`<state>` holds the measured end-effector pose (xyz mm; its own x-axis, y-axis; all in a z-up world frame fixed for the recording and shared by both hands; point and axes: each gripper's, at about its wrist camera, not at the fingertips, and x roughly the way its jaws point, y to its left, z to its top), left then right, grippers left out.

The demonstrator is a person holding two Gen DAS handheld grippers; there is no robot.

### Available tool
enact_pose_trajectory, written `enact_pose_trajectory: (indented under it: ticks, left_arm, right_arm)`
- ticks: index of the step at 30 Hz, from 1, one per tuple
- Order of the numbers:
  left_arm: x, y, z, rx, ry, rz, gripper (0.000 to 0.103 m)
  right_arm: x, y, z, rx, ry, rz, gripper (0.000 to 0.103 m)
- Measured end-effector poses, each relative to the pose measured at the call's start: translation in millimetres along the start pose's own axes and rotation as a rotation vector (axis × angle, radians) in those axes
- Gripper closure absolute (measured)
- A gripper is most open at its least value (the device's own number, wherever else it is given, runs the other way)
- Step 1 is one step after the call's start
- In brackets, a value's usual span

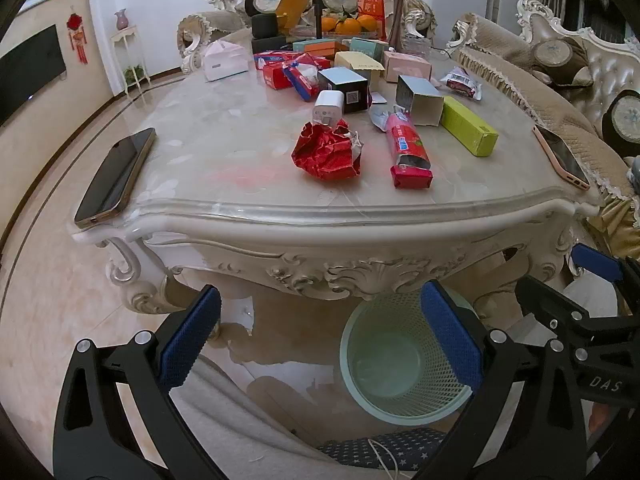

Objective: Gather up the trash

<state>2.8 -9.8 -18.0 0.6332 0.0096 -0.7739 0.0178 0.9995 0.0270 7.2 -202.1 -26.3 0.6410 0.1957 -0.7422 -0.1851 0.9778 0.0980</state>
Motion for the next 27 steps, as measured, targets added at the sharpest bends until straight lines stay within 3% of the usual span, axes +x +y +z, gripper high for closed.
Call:
enact_pose_trajectory:
  ticks: [27]
  left_arm:
    - [1.6,-7.7,-1.2,0.017,0.009,-0.008,0.006]
  right_arm:
    - [-1.4,5.5,-3.5,-0.028,-0.004,0.019,0.007]
